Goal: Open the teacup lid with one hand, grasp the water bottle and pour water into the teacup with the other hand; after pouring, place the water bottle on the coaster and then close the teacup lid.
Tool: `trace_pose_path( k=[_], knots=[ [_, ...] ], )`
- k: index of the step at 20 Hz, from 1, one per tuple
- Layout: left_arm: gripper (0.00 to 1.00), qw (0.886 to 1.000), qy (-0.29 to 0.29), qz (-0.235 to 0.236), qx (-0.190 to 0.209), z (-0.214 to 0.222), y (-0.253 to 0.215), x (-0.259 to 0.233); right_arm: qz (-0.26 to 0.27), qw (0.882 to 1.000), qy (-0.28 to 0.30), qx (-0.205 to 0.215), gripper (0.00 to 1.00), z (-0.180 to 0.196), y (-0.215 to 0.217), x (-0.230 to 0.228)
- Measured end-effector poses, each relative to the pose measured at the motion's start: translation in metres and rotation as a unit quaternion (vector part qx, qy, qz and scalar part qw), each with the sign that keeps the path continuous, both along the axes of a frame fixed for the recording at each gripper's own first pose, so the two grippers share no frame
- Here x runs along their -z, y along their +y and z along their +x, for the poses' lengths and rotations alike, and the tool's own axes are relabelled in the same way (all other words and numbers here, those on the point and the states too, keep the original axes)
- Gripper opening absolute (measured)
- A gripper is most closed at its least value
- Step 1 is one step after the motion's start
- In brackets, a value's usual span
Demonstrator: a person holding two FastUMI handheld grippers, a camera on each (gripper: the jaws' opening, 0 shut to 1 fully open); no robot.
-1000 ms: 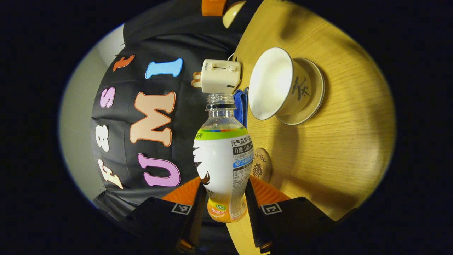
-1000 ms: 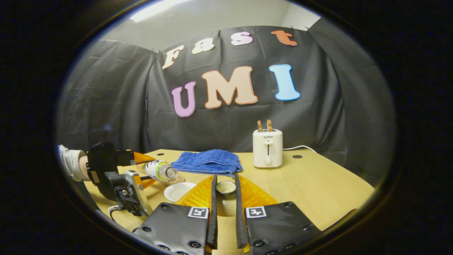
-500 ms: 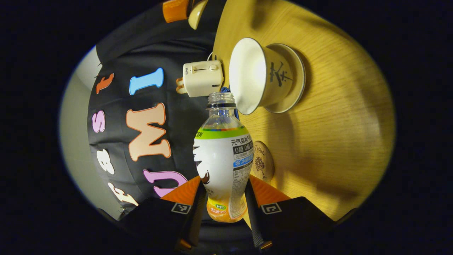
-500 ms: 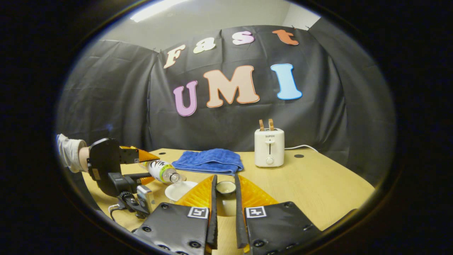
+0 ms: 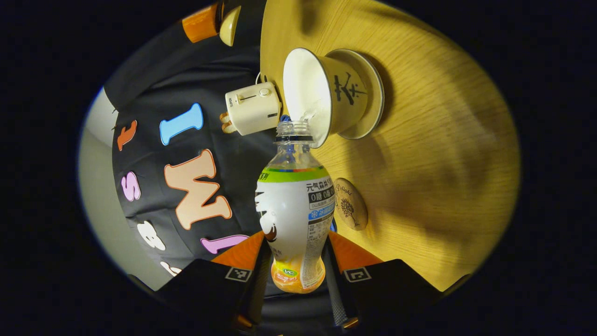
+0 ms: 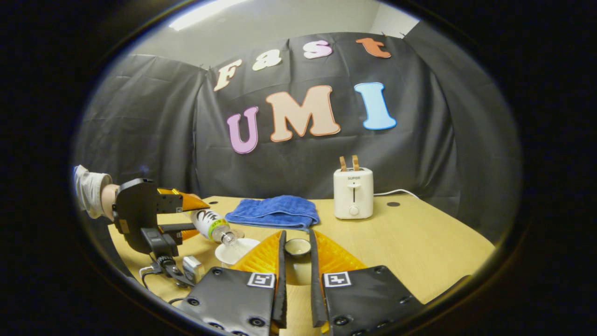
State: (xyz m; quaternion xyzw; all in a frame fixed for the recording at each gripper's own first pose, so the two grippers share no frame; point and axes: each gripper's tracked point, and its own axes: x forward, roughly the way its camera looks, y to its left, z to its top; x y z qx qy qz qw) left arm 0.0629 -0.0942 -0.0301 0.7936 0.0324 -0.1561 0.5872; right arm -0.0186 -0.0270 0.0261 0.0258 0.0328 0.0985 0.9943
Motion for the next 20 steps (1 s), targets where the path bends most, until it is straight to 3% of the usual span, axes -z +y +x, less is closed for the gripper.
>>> trace_pose_path(
  k=[20],
  knots=[
    [0.55,0.989,-0.056,0.126,0.049,0.01,-0.011,-0.042,-0.009,1.0,-0.007,0.006,0.22,-0.007,-0.003,-0.005]
  ],
)
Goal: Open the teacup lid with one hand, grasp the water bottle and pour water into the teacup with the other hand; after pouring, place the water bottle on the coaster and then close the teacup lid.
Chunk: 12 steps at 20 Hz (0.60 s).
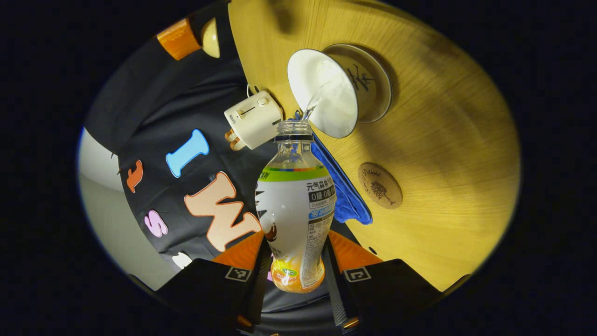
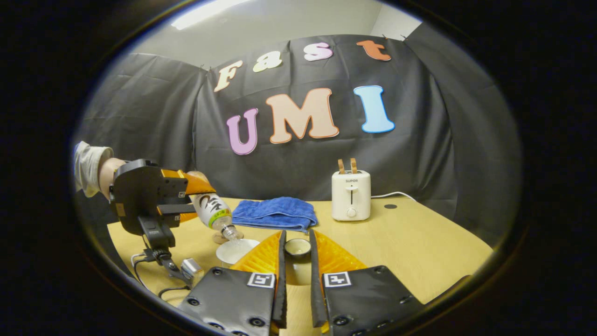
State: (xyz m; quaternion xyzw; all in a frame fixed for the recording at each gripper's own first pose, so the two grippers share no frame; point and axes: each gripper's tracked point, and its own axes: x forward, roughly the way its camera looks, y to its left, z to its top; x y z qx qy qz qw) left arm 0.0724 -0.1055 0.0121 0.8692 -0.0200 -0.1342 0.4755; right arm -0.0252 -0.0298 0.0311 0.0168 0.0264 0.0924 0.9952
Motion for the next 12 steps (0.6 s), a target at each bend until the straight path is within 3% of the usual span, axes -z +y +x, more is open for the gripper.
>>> trace_pose_path(
  k=[12],
  knots=[
    [0.57,0.997,-0.017,0.07,0.021,0.002,-0.012,-0.016,-0.006,1.0,0.003,0.0,0.22,0.001,-0.001,0.003]
  ],
)
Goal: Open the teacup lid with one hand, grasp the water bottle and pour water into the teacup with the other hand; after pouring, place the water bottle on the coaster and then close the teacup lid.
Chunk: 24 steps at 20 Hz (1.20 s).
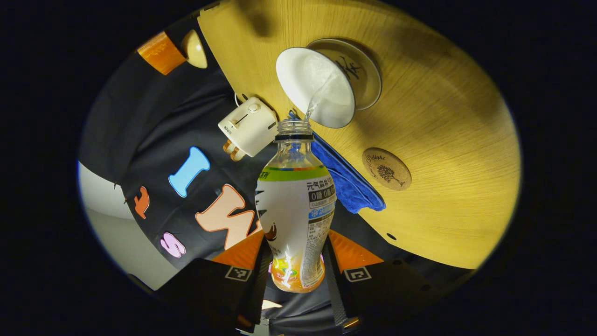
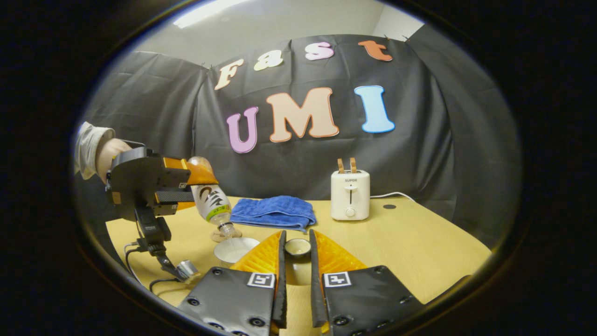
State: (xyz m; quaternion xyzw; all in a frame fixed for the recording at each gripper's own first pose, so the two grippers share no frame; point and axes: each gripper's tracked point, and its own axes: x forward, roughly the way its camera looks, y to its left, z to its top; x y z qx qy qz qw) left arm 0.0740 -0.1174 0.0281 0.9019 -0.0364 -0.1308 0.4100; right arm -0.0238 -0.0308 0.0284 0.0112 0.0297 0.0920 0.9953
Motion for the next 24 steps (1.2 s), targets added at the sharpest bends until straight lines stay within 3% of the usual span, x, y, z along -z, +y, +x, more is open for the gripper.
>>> trace_pose_path(
  k=[6,11,15,19,24],
  knots=[
    [0.57,1.0,0.004,0.004,-0.006,0.0,0.003,0.002,-0.007,1.0,0.0,-0.009,0.23,-0.001,0.006,0.001],
    [0.58,1.0,0.015,-0.019,-0.012,-0.002,0.008,0.007,-0.011,1.0,0.0,-0.016,0.22,-0.001,0.013,0.002],
    [0.56,0.992,0.075,-0.098,-0.031,-0.01,0.014,0.035,-0.009,1.0,-0.002,-0.024,0.22,-0.002,0.02,-0.002],
    [0.56,0.966,0.139,-0.211,-0.051,-0.018,0.014,0.061,-0.016,1.0,-0.001,-0.025,0.24,-0.003,0.024,-0.002],
    [0.56,0.908,0.18,-0.372,-0.069,-0.03,0.009,0.067,-0.011,0.999,0.008,-0.031,0.24,-0.002,0.033,-0.001]
  ],
)
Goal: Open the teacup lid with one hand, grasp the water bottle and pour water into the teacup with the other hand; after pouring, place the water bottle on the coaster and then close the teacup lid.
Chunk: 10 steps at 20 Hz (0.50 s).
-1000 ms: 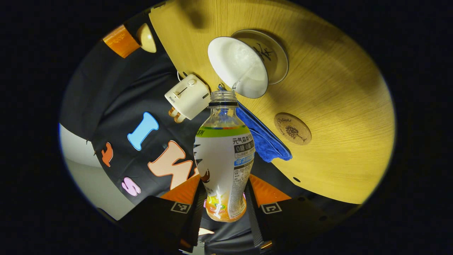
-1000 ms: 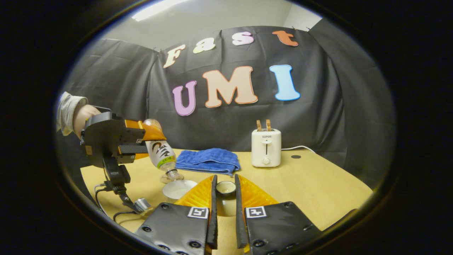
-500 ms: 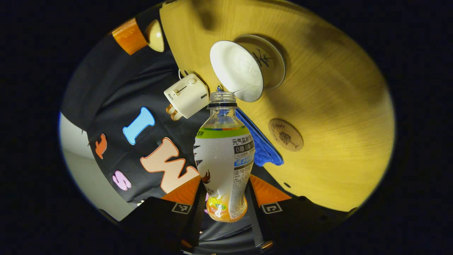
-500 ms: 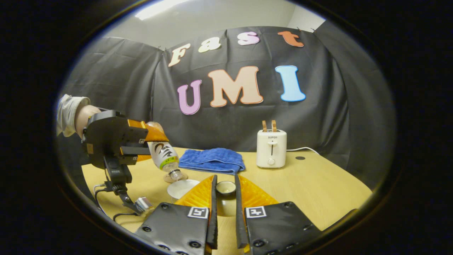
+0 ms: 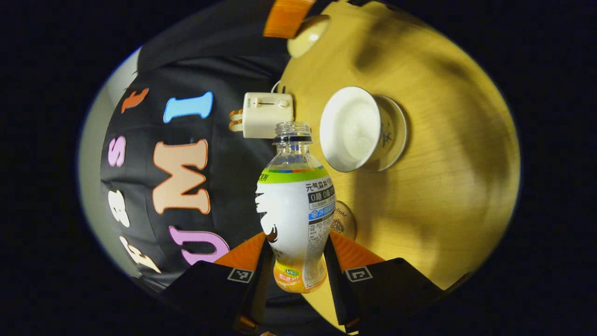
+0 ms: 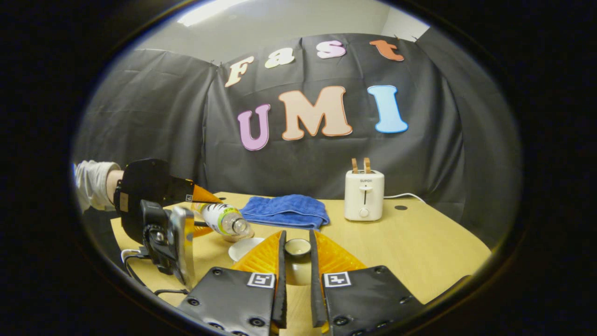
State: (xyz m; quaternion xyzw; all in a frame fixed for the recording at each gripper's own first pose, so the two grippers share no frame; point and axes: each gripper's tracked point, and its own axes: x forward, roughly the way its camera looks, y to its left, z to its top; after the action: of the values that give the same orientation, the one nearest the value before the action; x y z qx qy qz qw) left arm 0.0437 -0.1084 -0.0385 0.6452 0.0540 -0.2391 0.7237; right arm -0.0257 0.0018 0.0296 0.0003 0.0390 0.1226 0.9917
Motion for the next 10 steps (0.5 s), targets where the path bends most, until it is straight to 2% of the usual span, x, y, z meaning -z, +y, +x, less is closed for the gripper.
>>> trace_pose_path(
  k=[2,4,5,6,10],
  knots=[
    [0.55,0.998,0.023,-0.066,-0.009,0.002,-0.005,0.001,-0.005,1.0,0.002,-0.003,0.22,0.001,0.005,0.001],
    [0.55,0.987,0.048,-0.146,-0.035,0.007,-0.004,0.0,-0.007,1.0,0.003,-0.006,0.22,0.003,0.011,0.001],
    [0.55,0.979,0.055,-0.19,-0.041,0.009,-0.004,-0.004,-0.005,1.0,0.004,-0.009,0.26,0.003,0.014,0.002],
    [0.55,0.97,0.058,-0.233,-0.047,0.009,-0.004,-0.011,-0.004,1.0,0.006,-0.011,0.24,0.005,0.016,0.003],
    [0.55,0.921,0.08,-0.376,-0.062,0.009,0.0,-0.043,0.001,1.0,0.017,-0.02,0.22,0.009,0.028,0.009]
  ],
)
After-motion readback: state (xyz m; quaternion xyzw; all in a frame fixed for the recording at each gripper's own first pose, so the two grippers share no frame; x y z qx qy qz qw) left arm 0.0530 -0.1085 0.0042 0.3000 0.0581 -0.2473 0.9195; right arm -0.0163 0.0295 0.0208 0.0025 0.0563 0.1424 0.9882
